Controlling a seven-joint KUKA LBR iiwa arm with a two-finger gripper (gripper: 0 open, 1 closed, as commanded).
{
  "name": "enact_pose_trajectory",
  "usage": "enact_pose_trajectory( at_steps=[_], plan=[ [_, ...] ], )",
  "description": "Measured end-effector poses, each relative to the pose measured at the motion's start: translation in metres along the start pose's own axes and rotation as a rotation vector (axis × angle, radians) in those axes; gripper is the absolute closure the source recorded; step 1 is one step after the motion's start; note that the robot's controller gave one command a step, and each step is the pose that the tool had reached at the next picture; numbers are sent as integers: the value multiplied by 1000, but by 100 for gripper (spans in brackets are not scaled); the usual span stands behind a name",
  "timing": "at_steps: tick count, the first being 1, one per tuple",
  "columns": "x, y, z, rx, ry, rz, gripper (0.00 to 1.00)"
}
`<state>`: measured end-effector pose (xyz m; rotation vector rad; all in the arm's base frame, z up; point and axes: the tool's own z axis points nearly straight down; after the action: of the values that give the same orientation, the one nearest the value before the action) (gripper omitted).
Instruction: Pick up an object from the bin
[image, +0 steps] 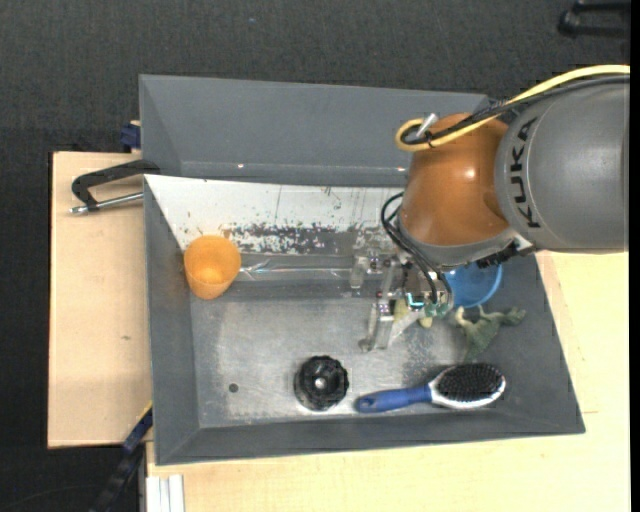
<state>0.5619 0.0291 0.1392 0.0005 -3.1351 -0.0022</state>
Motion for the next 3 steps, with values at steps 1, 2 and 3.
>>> enact_pose_trajectory(
  at_steps=[1,2,3],
  plan=[
    [56,-39,3,3,-4,-447,0],
    [-38,-81,2,7,-19,-519,0],
    [-30,-100,51,1,-4,-566,0]
  ],
)
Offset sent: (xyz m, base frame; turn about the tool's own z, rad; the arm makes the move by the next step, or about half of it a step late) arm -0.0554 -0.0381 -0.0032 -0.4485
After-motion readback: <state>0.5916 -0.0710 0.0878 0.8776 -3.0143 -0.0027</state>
